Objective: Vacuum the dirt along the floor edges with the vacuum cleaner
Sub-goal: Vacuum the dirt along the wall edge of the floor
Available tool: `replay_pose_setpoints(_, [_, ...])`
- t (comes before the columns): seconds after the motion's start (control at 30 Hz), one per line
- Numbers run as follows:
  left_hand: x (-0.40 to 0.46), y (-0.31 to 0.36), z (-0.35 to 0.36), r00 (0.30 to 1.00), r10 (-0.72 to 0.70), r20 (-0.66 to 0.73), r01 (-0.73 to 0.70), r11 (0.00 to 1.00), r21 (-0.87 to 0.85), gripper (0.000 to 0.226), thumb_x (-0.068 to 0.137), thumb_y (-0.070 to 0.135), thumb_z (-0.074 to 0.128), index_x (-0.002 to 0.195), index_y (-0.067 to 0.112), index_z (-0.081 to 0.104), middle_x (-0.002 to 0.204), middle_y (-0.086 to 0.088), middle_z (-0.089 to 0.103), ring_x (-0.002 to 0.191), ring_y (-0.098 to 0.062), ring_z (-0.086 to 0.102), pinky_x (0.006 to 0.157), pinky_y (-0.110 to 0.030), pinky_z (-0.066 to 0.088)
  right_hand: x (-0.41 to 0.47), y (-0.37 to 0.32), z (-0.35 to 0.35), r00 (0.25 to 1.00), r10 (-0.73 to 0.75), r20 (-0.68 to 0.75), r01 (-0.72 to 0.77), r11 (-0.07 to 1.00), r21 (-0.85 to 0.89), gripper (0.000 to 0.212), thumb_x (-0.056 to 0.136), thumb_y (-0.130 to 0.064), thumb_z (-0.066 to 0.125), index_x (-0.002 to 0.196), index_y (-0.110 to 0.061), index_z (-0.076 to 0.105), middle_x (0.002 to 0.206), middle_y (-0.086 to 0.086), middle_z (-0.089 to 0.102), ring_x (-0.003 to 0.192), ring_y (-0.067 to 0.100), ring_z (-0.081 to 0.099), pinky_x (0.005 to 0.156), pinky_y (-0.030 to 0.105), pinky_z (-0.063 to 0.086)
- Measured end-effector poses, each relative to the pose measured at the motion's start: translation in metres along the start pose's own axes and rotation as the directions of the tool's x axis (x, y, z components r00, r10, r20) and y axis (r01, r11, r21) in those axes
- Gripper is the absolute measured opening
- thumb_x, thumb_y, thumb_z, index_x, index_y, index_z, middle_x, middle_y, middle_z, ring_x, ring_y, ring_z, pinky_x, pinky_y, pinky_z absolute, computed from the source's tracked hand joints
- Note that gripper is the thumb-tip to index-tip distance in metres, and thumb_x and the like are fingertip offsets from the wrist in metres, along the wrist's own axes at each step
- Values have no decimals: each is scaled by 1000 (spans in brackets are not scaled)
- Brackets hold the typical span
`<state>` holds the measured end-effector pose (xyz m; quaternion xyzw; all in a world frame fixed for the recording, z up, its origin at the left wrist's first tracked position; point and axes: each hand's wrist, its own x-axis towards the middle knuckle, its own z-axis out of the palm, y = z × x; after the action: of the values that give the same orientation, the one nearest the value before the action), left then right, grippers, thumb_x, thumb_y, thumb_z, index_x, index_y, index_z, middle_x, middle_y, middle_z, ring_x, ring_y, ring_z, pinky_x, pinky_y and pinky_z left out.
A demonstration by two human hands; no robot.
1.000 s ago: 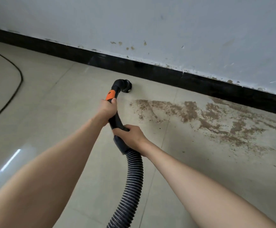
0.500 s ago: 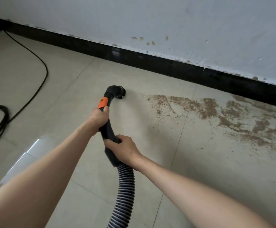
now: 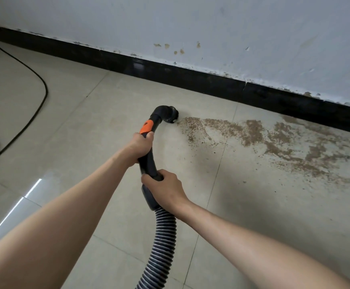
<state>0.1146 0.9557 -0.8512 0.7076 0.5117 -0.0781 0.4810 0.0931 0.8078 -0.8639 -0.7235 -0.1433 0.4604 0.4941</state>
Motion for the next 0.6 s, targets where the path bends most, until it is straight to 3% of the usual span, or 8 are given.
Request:
replay_pose_setpoints(0.07, [-4,0,5,999,4,43,-4,1000,-4,46,99,41,37,124,2,38,103,-16,53,98,-36,61,88,-46,53,-6,2,1,1000,10,-21,-10,1000,-11,20,77,-46,58,80,-26,56,74,-8,60,60,8,56,51,20,42])
replay_pose_setpoints(0.13, [-9,2,9,997,10,72,-10,1000,12,45,100,41,36,123,3,37,105,-16,53,102,-37,61,91,-50,51,-12,2,2,999,15,-38,-15,1000,-3,20,77,-46,58,81,-26,55,74,-9,59,60,8,55,51,21,41])
replay_pose_setpoints(0.6, [-17,43,53,985,76,158,-96,988,123,37,101,37,35,110,2,39,96,-17,53,89,-35,59,87,-46,53,-26,4,-39,991,41,-129,-23,990,138,23,75,-45,60,77,-23,53,69,-6,54,59,15,53,64,33,53])
